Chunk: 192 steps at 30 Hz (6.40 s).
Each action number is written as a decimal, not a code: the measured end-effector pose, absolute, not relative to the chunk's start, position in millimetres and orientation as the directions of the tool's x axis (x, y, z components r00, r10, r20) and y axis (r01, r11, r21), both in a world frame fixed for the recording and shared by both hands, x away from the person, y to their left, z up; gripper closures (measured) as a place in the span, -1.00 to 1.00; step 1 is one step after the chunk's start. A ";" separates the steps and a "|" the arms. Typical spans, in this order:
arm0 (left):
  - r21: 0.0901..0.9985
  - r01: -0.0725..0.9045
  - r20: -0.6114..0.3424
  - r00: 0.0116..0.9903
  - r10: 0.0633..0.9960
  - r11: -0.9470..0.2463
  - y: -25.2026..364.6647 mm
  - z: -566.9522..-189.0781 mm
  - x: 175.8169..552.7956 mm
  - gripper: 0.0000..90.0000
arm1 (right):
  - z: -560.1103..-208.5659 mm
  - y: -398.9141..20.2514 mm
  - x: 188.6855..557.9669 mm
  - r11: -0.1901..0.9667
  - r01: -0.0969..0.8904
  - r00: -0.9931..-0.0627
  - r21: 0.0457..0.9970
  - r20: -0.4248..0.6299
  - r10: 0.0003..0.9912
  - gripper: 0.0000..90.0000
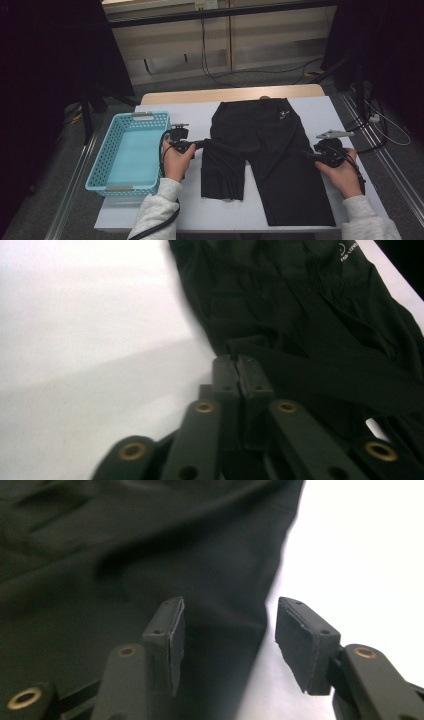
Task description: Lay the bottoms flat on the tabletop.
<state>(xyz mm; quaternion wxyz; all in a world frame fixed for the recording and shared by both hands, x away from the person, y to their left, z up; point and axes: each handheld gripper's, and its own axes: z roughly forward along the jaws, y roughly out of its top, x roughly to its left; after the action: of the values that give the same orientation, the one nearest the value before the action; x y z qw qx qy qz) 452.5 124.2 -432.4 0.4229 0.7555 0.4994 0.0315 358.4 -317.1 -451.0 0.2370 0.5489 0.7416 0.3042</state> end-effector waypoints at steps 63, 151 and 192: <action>0.632 0.739 -0.318 0.520 0.792 -0.231 130.2 -436.2 424.1 1.00 | -447.6 -186.2 394.7 0.397 0.549 -0.618 0.736 0.038 0.785 0.95; 0.551 0.791 -0.370 0.516 0.772 -0.265 144.1 -430.3 382.1 1.00 | -448.6 -168.7 351.5 0.529 0.430 -0.716 0.731 -0.081 0.693 -0.20; 0.533 0.801 -0.378 0.514 0.770 -0.273 145.8 -434.2 388.0 0.98 | -449.4 -149.6 332.5 0.587 0.394 -0.843 0.708 0.023 0.538 0.31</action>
<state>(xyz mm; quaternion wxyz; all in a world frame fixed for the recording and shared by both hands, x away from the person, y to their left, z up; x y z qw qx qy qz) 388.0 145.8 -434.2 0.3478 0.7976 0.4923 -0.0220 332.5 -149.6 -449.4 0.0971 0.2631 0.8854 0.3708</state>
